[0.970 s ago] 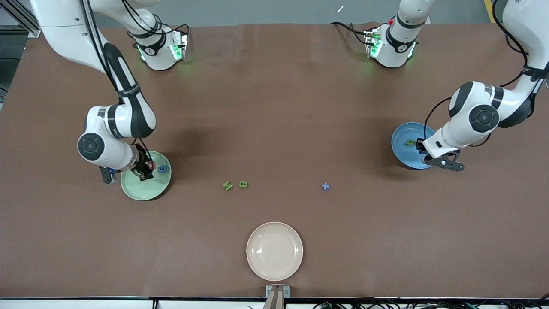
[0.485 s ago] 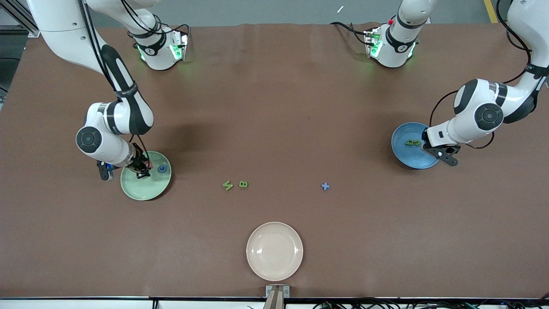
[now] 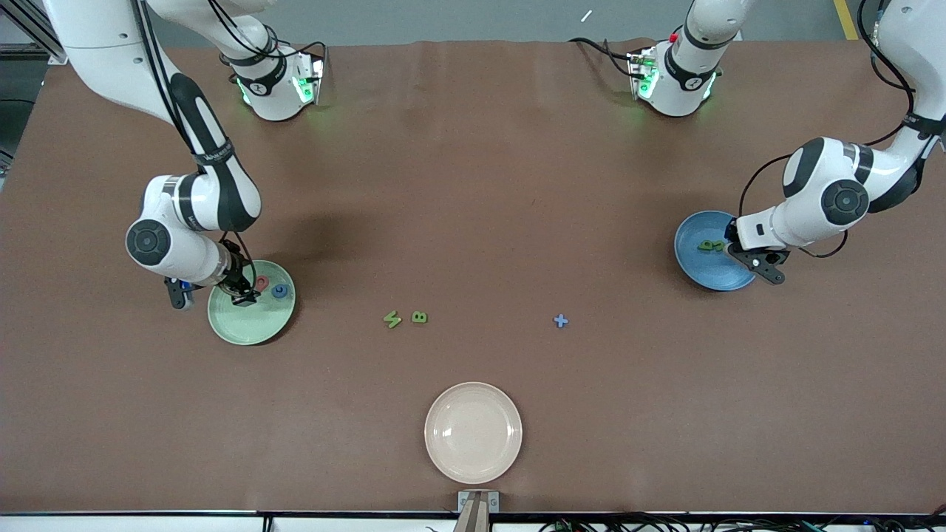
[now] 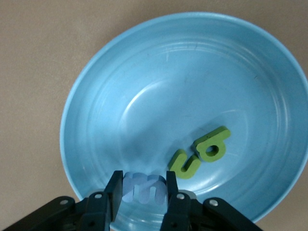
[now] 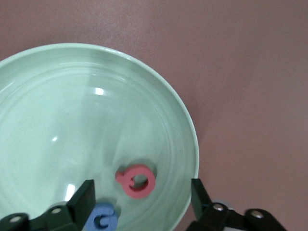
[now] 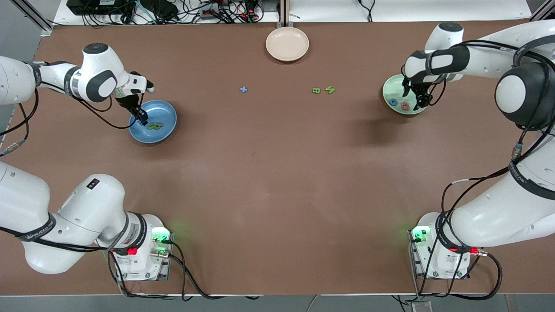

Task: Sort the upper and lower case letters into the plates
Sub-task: 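Move the right gripper to green N while the left gripper reaches blue x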

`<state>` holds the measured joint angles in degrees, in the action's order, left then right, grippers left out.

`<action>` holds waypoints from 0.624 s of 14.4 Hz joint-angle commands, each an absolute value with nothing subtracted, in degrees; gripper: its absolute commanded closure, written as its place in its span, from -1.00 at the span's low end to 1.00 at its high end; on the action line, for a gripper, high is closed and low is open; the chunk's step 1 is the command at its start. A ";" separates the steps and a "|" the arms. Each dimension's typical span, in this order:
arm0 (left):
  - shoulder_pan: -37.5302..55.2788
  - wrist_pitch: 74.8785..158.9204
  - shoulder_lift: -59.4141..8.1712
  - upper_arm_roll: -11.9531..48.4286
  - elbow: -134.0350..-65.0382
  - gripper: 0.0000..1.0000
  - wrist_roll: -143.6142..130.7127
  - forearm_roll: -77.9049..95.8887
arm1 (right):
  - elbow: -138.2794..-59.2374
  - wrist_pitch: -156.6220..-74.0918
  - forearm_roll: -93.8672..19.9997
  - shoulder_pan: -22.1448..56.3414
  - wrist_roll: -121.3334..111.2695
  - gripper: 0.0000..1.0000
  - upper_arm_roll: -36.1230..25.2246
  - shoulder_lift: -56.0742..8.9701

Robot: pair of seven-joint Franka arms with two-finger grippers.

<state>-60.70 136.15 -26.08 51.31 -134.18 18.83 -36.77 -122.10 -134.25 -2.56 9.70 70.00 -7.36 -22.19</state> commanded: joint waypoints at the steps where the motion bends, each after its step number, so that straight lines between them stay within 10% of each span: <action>1: -61.79 137.02 -26.28 52.21 -134.56 0.62 19.51 -37.97 | -116.48 -126.93 -3.95 10.02 73.63 -1.00 -5.72 -20.30; 5: -61.70 136.58 -25.67 52.47 -133.95 -0.78 19.07 -37.97 | -109.01 -125.95 -6.15 16.42 86.53 -1.00 -5.10 -21.79; 9: -61.70 132.30 -25.75 58.25 -130.79 -0.98 14.97 -35.52 | -102.31 -127.08 -6.15 21.70 90.80 -1.00 -5.10 -28.29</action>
